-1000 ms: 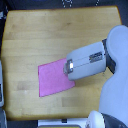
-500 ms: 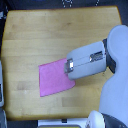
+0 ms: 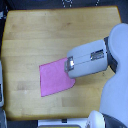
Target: Folding a cloth
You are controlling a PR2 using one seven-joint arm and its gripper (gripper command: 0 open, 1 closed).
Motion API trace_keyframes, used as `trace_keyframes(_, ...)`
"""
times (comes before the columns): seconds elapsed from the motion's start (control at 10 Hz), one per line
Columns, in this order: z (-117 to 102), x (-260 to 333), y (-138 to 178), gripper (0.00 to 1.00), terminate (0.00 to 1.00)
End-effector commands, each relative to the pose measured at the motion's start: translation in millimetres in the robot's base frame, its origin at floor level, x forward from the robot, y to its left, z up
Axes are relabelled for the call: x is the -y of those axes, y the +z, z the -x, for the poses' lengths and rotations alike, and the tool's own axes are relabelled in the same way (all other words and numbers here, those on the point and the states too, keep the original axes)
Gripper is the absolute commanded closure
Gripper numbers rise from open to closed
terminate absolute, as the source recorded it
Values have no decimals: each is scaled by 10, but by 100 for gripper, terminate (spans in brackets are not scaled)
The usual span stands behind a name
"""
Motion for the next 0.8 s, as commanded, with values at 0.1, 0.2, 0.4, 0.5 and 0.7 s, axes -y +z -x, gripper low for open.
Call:
trace_keyframes(0.1, 38, -91, 252, 100, 0)
trace_keyframes(0.2, 68, -194, 324, 100, 0)
trace_keyframes(0.4, 144, -480, 444, 100, 0)
trace_keyframes(0.5, 181, -581, 464, 100, 0)
trace_keyframes(0.7, 234, -1073, 428, 100, 0)
